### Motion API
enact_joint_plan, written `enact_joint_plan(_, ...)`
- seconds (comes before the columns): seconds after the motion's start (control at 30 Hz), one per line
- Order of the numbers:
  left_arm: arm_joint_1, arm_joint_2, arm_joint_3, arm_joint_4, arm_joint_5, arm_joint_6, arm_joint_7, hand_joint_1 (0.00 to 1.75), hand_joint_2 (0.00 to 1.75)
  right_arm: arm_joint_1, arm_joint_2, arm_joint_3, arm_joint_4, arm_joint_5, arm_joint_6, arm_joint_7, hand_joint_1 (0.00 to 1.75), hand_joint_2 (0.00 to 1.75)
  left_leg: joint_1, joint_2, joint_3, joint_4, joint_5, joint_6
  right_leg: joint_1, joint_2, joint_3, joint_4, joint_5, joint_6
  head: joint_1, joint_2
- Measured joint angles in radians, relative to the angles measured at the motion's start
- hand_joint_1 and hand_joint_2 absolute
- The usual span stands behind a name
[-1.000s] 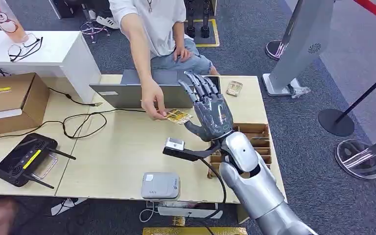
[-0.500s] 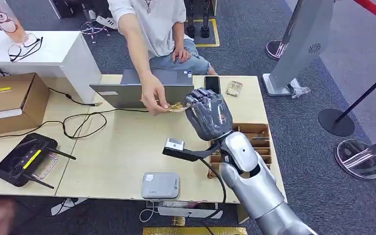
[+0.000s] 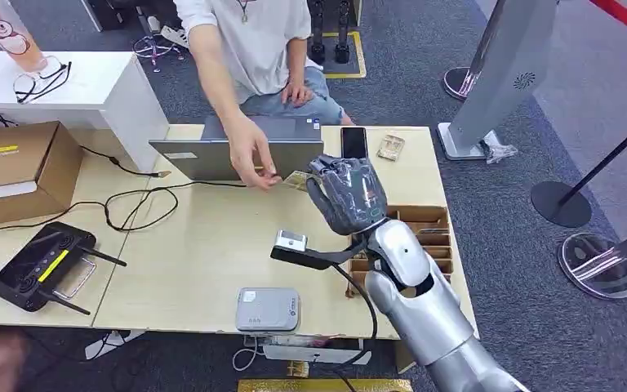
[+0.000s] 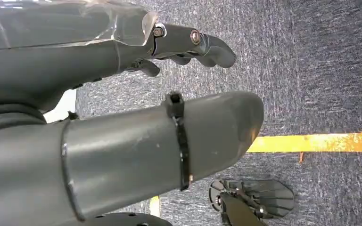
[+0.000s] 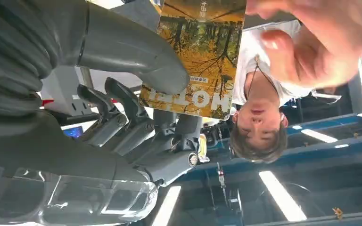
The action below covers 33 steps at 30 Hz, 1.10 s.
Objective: Pass the card to the sensor for recognition and then transmit it.
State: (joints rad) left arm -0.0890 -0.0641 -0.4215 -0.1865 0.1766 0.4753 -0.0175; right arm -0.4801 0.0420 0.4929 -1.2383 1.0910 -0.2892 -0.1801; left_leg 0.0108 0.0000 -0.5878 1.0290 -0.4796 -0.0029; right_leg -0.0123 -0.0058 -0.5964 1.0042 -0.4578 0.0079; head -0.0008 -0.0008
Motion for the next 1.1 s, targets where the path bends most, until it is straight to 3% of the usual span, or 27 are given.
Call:
enact_joint_plan(0.63, 0.0, 0.0, 0.0, 0.0, 0.002, 0.002, -0.001, 0.0, 0.0, 0.0, 0.0, 0.008, 0.0, -0.015, 0.008, -0.011, 1.75, 1.75, 0.0, 0.0, 0.0, 0.0, 0.0, 0.0, 0.0, 0.0, 0.0, 0.0, 0.0, 0.0, 0.0, 0.0)
enact_joint_plan(0.8, 0.0, 0.0, 0.0, 0.0, 0.003, 0.001, -0.003, 0.0, 0.0, 0.008, 0.0, 0.011, -0.009, -0.104, 0.086, -0.041, 1.75, 1.75, 0.0, 0.0, 0.0, 0.0, 0.0, 0.0, 0.0, 0.0, 0.0, 0.0, 0.0, 0.0, 0.0, 0.0)
enact_joint_plan(1.1, 0.0, 0.0, 0.0, 0.0, 0.003, -0.001, 0.003, 0.0, 0.0, 0.024, 0.0, 0.016, -0.031, -0.355, 0.301, -0.099, 1.75, 1.75, 0.0, 0.0, 0.0, 0.0, 0.0, 0.0, 0.0, 0.0, 0.0, 0.0, 0.0, 0.0, 0.0, 0.0)
